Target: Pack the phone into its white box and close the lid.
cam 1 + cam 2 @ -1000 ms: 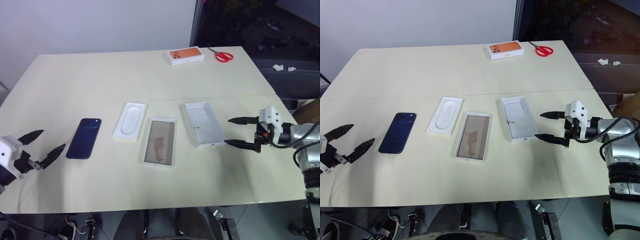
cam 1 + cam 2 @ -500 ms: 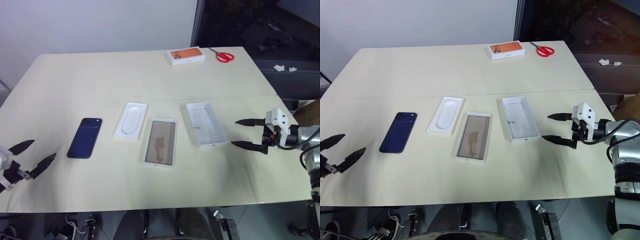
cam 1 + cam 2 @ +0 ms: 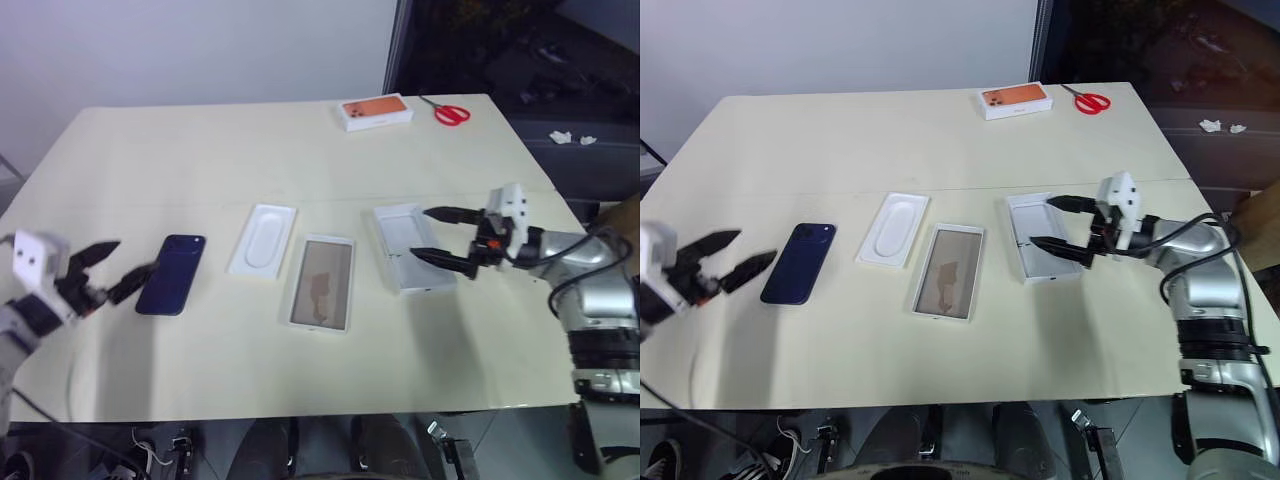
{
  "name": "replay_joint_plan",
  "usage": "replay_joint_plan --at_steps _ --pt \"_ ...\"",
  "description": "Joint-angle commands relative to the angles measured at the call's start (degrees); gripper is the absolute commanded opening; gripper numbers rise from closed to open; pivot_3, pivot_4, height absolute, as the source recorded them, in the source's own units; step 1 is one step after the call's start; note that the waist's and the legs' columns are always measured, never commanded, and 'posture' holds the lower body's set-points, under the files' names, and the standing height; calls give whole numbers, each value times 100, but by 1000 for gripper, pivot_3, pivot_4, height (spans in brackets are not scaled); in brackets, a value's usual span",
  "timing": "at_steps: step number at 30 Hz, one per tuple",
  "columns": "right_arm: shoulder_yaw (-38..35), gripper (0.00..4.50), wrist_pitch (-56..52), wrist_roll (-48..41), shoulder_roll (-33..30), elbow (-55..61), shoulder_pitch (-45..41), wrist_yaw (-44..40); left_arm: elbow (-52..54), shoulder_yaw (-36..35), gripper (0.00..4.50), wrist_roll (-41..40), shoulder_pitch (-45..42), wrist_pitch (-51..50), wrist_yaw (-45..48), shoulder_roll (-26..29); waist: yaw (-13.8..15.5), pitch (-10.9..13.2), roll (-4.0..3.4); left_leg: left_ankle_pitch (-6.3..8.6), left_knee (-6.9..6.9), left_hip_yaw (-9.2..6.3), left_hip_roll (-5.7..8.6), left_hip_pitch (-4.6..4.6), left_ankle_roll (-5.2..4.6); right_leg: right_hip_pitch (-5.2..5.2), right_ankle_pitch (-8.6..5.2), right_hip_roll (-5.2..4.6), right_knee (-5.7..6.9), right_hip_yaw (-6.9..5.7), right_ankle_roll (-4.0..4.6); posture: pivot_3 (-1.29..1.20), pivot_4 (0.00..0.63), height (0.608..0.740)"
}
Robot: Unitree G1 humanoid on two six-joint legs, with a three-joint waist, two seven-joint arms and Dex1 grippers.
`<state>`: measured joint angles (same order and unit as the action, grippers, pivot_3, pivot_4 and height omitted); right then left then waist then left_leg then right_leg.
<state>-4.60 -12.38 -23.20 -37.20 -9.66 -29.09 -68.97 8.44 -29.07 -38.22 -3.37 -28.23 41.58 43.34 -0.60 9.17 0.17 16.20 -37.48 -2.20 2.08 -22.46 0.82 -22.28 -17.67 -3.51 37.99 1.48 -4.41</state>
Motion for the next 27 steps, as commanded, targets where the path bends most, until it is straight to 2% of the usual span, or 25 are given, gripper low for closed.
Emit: replay_joint_plan --at_steps 1,6,9,12,18,27 --pt "193 4495 42 -23 52 505 -91 -34 -67 448 4471 -8 -563 -478 -596 -309 -2 0 0 0 -1 2 2 0 0 -1 0 0 1 1 0 0 150 740" --pt "615 4495 318 214 239 713 -30 10 -689 1011 4471 323 -1219 -776 -1083 -841 -39 8 16 0 3 3 2 -1 0 -9 0 8 2 2 -1 0 150 740" --pt "759 4495 462 368 458 721 -69 224 -1167 1511 4471 677 -1652 -669 -1070 -1113 -28 11 22 -6 -1 2 2 -1 8 -11 0 10 12 1 -2 0 150 740" --pt "784 4495 407 353 586 754 -46 357 -1396 1701 4471 632 -2016 -1012 -1086 -1302 -15 13 27 -11 -8 -2 2 -2 16 -10 1 11 19 -2 -3 0 150 740" --pt "760 4495 324 288 594 953 81 478 -1656 1647 4471 338 -2470 -1797 -1100 -1558 -15 15 29 -10 -23 -8 2 -6 15 -6 2 11 20 -4 -5 0 150 740" --pt "647 4495 394 299 482 936 59 542 -2552 1525 4471 338 -2729 -1993 -1014 -1828 -22 15 29 -11 -42 -18 2 -5 16 0 2 17 34 -10 -5 0 150 740"
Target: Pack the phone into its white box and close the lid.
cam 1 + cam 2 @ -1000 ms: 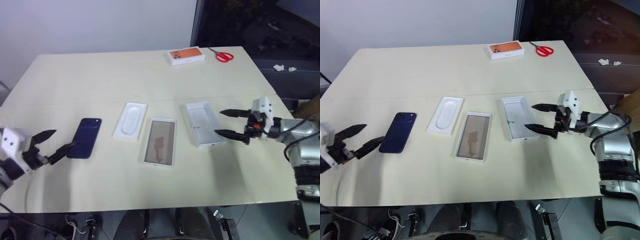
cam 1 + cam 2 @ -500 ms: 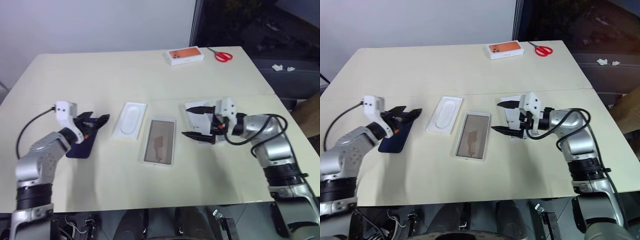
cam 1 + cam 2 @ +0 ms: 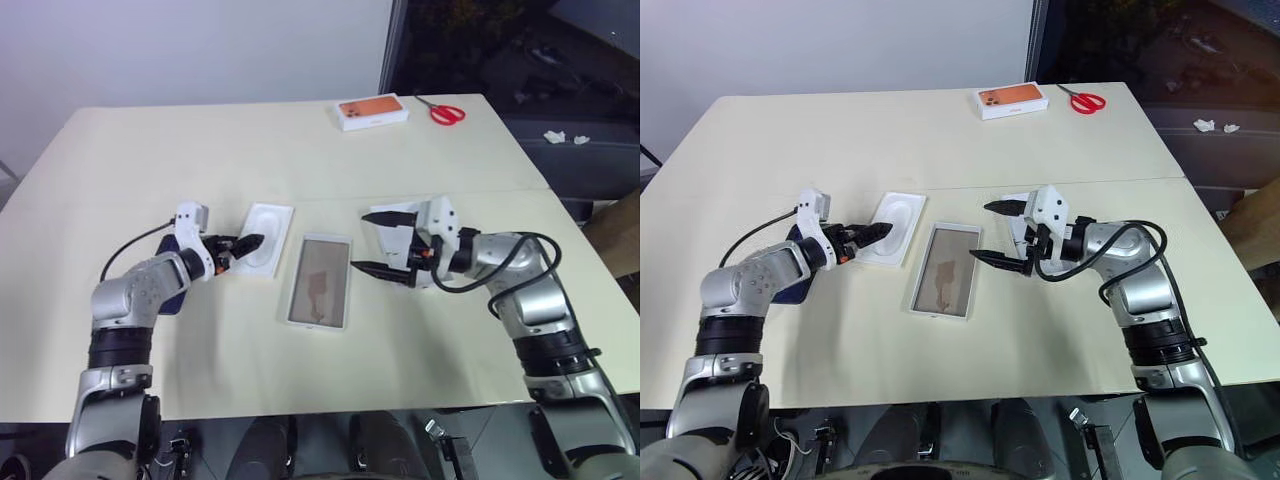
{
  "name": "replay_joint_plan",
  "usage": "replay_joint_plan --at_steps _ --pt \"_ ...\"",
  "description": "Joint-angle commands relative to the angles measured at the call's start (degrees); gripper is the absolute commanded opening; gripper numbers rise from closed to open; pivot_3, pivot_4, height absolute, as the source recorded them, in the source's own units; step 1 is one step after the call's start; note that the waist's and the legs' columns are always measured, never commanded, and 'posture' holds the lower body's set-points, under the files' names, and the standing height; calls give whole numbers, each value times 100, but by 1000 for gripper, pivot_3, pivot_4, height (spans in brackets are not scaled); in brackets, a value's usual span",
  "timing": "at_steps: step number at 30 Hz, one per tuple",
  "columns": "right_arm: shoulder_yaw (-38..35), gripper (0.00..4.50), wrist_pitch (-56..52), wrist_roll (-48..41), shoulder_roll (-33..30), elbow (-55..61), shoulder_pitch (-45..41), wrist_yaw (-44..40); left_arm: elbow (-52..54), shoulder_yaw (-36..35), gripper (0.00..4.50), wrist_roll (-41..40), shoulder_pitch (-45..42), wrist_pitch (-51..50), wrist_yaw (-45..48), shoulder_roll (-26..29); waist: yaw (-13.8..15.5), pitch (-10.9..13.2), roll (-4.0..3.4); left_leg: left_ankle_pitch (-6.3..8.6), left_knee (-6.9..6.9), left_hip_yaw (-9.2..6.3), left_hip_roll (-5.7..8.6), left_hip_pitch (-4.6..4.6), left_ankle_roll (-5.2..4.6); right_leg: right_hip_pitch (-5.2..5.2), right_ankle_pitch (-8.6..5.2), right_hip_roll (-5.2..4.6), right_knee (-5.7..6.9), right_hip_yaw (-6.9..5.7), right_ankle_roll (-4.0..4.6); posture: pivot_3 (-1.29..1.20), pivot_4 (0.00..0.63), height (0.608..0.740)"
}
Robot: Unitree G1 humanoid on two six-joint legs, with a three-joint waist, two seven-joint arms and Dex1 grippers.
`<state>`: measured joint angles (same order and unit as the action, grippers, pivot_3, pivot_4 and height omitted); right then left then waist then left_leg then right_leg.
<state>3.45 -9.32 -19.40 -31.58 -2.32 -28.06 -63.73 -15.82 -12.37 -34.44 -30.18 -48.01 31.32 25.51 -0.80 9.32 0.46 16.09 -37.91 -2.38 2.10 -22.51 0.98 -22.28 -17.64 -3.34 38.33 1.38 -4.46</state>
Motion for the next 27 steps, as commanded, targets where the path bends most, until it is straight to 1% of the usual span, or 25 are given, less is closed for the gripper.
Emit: replay_joint_plan --at_steps 1,3,4,6,8,9,18,23,26,27 --pt "-162 4495 84 -86 -89 236 -22 17 -155 -157 4471 -58 -40 -33 20 -78 -1 0 0 0 -2 0 0 0 0 1 1 0 1 0 -2 0 150 740" --pt "-175 4495 62 -108 -103 298 14 26 -237 -239 4471 -140 -42 -151 9 -159 2 0 0 0 -6 -1 0 1 0 4 3 0 2 0 -6 0 150 740" --pt "-179 4500 57 -115 -108 316 23 36 -267 -245 4243 -134 -37 -183 6 -179 2 0 0 -1 -7 -1 0 1 1 5 4 0 2 0 -7 0 150 740" --pt "-180 4500 42 -125 -116 361 50 56 -334 -262 3667 -143 3 -167 33 -244 3 0 0 -1 -8 -3 0 1 1 5 5 0 2 0 -9 0 150 740" --pt "-178 4500 21 -137 -126 425 85 72 -306 -239 2721 -124 84 -130 75 -284 8 0 0 0 -8 -3 0 1 1 5 5 0 1 0 -9 0 150 740" --pt "-176 4500 10 -141 -129 455 95 77 -273 -292 2336 -194 113 -187 68 -327 12 0 0 0 -8 -3 0 0 1 5 5 0 0 0 -9 0 150 740" --pt "-161 4500 -30 -190 -102 558 89 131 -142 -529 2336 -286 339 -289 -183 -601 14 0 0 0 -8 -4 0 1 1 7 5 -1 -2 0 -9 0 150 740" --pt "-180 4500 -35 -244 -104 545 16 147 -157 -544 2336 -340 412 -344 -120 -693 14 0 0 0 -8 -4 1 1 1 8 5 -1 -2 0 -9 0 150 740" --pt "-179 4500 -40 -254 -118 552 8 148 -142 -620 1559 -370 434 -289 -202 -764 18 -1 0 0 -8 -5 1 1 1 8 5 -1 -2 0 -9 0 150 740" --pt "-173 4500 -37 -252 -124 554 12 146 -141 -641 1061 -380 430 -297 -228 -771 19 -1 0 0 -8 -5 1 1 1 8 5 -1 -2 0 -9 0 150 740"
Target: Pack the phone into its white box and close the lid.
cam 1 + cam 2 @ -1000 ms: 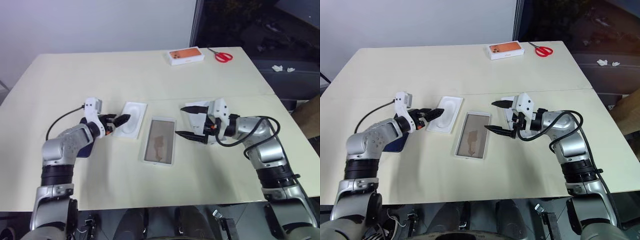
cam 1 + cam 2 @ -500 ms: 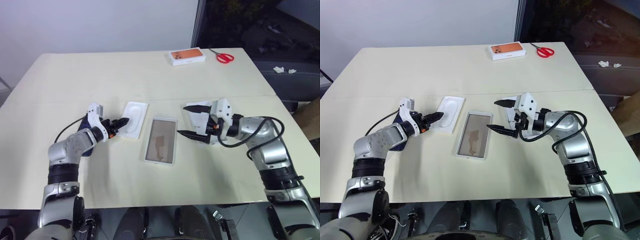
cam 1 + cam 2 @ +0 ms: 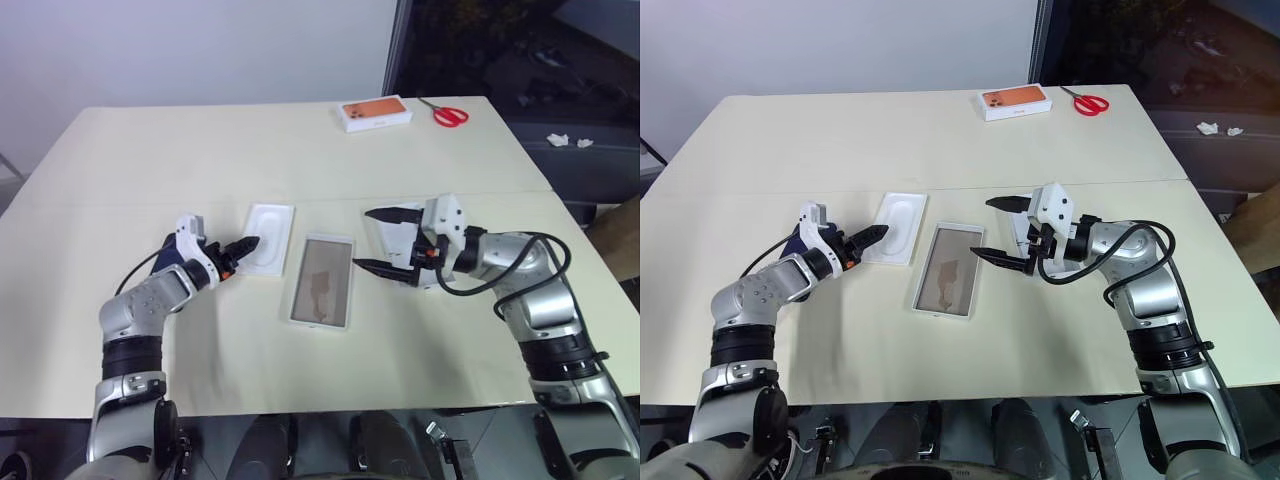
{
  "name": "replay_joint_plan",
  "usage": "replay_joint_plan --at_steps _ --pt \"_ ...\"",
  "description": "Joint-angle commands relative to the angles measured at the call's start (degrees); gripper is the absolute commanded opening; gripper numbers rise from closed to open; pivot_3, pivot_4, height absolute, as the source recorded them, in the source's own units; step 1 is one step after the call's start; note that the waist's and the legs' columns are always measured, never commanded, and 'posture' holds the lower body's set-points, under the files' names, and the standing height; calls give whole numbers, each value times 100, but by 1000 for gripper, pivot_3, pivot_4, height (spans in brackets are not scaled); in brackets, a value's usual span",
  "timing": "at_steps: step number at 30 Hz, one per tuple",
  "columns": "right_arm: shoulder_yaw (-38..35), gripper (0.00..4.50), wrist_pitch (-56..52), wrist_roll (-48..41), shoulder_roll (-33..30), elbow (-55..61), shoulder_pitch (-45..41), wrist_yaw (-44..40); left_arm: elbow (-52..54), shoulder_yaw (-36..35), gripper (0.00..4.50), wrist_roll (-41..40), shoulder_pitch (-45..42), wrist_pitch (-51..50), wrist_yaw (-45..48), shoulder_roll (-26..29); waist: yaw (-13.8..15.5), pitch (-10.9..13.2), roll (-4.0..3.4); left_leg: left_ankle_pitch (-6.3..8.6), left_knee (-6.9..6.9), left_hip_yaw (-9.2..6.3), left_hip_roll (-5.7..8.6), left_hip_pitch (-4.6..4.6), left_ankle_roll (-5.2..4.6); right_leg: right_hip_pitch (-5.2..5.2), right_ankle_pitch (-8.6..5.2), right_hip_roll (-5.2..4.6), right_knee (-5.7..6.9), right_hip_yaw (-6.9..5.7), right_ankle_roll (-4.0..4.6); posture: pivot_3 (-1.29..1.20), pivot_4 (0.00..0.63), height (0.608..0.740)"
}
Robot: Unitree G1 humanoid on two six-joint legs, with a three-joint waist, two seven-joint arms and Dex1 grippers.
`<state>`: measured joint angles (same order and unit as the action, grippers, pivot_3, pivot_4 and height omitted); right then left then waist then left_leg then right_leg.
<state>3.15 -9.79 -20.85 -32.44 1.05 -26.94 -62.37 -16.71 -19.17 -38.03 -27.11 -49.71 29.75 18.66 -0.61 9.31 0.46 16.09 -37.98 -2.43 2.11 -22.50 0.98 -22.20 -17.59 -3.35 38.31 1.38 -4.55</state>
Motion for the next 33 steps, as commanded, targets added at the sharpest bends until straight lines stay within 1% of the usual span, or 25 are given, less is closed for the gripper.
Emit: replay_joint_plan --at_steps 1,2,12,14,21,24,26,28,30,33 --pt "-135 4500 15 -105 -45 222 -94 6 -48 28 550 -21 119 -132 -80 -85 2 0 0 0 0 0 0 0 0 0 0 0 0 0 0 0 150 740" --pt "-133 4500 16 -107 -49 224 -95 7 -41 36 109 -5 119 -123 -77 -76 5 0 0 0 0 0 0 0 0 0 0 0 -1 0 0 0 150 740" --pt "-135 4500 4 -121 -67 255 -90 12 40 -32 109 -84 225 -192 -102 -132 -6 0 -1 0 0 -1 0 1 0 1 0 0 -1 0 -1 0 150 740" --pt "-130 4500 27 -101 -77 233 -55 1 101 -230 41 -285 257 -271 -125 -195 -7 0 -1 0 1 -1 0 1 0 1 0 0 -2 0 0 0 150 740" --pt "-122 4500 27 -86 -90 172 -64 -12 322 -706 41 -774 243 -639 -508 -279 -9 0 0 0 2 -1 0 0 0 1 0 0 -4 0 -1 0 150 740" --pt "-123 4500 45 -78 -107 157 -39 -34 595 -1064 41 -1295 235 -1024 -799 -382 -12 2 3 0 3 -1 0 -1 0 -1 0 0 -5 1 -1 0 150 740" --pt "-139 4500 39 -81 -135 146 -14 -55 808 -1279 41 -1700 253 -1418 -947 -354 -11 6 9 0 3 -2 0 -2 0 -2 0 0 -5 0 -1 0 150 740" --pt "-162 4500 59 -68 -174 105 9 -80 1121 -1578 41 -2334 314 -1932 -1127 -285 -14 12 19 0 4 -3 0 -5 0 -4 0 0 -6 0 -1 0 150 740" --pt "-166 4500 88 -57 -193 73 23 -92 1372 -1781 41 -2817 393 -2239 -1357 -271 -17 19 31 0 4 -4 -1 -6 0 -5 0 0 -6 0 -1 0 150 740" --pt "-142 4500 110 -55 -199 47 22 -98 1754 -1873 41 -3445 609 -2551 -1763 -328 -15 20 32 1 4 -5 -1 -6 1 -4 0 0 -8 0 -1 0 150 740"
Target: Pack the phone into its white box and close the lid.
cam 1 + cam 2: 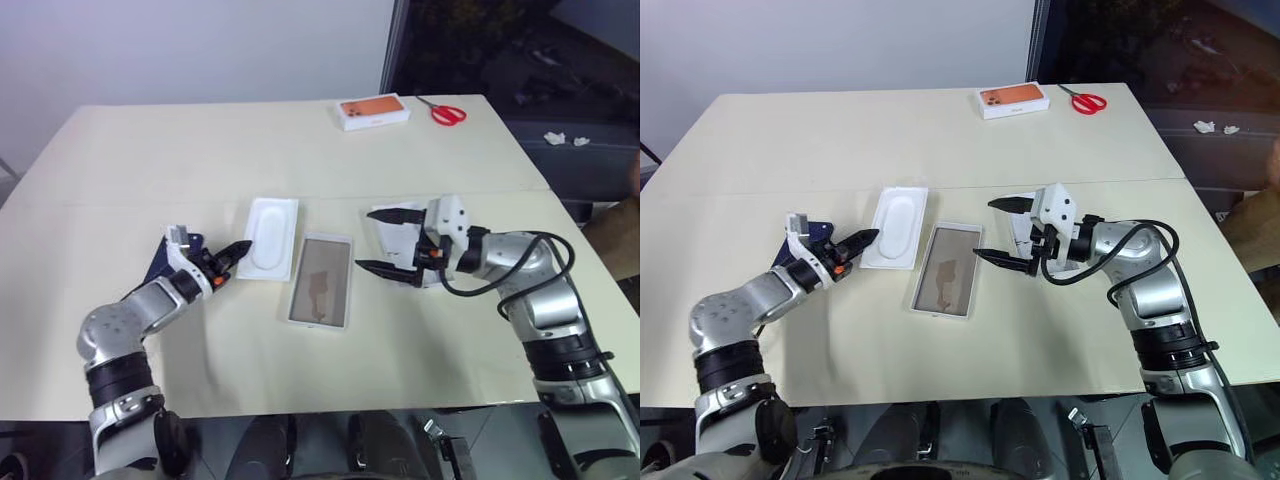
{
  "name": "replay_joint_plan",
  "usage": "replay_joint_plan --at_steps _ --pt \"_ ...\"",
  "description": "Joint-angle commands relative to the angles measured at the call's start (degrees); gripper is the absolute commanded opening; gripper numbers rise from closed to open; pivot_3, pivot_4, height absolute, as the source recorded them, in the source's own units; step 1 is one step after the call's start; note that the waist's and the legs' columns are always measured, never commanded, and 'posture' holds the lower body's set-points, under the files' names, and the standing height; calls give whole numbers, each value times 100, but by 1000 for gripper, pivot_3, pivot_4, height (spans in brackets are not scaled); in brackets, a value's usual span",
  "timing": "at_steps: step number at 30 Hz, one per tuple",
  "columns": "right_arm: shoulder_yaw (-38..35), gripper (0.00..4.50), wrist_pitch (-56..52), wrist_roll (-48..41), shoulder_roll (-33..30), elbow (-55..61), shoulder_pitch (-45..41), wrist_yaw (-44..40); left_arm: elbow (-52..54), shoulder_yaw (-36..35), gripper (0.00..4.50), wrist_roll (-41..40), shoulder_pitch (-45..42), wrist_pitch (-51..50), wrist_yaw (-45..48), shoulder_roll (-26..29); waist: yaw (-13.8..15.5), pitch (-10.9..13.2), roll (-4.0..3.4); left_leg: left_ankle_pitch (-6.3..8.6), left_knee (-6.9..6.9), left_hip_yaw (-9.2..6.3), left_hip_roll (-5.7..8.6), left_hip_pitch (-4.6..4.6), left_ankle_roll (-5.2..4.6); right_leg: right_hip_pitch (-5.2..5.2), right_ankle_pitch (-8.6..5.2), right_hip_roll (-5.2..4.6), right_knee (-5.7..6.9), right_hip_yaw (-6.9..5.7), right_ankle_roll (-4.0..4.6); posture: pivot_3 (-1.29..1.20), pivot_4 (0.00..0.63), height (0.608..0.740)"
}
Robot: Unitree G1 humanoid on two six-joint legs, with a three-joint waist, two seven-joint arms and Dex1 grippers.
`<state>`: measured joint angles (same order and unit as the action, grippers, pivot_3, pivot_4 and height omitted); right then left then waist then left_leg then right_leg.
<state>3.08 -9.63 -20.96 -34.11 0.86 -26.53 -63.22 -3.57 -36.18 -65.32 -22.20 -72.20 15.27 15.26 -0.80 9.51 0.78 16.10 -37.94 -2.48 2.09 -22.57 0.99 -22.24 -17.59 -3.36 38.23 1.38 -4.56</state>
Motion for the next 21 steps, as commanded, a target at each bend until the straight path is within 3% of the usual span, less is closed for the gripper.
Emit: replay_joint_plan --at_steps 1,5,12,14,21 --pt "-130 4500 99 -42 -35 51 -27 -18 605 -159 41 -960 206 -376 -446 1 6 0 0 0 0 0 0 0 0 0 0 0 0 0 0 0 150 740" --pt "-118 4500 130 -18 -109 -51 -1 -127 1252 67 41 -1690 540 -335 -1194 -59 9 1 2 0 0 -2 0 0 1 1 0 -1 0 0 0 0 150 740" --pt "-287 4500 44 -295 -457 -252 351 -718 1878 869 41 -1397 952 515 -1869 -629 45 3 4 0 0 -3 2 0 1 10 0 -3 -12 -1 0 0 150 740" --pt "-309 4500 58 -328 -551 -261 439 -867 1912 1054 41 -1642 1027 593 -2049 -747 32 3 4 0 2 -3 2 -2 0 8 0 -2 -15 -2 0 0 150 740" --pt "-302 4500 88 -266 -420 -312 290 -718 1966 1714 41 -1466 1266 723 -1947 -564 6 5 4 -2 4 -5 -3 2 5 7 0 6 -10 -2 0 0 150 740"
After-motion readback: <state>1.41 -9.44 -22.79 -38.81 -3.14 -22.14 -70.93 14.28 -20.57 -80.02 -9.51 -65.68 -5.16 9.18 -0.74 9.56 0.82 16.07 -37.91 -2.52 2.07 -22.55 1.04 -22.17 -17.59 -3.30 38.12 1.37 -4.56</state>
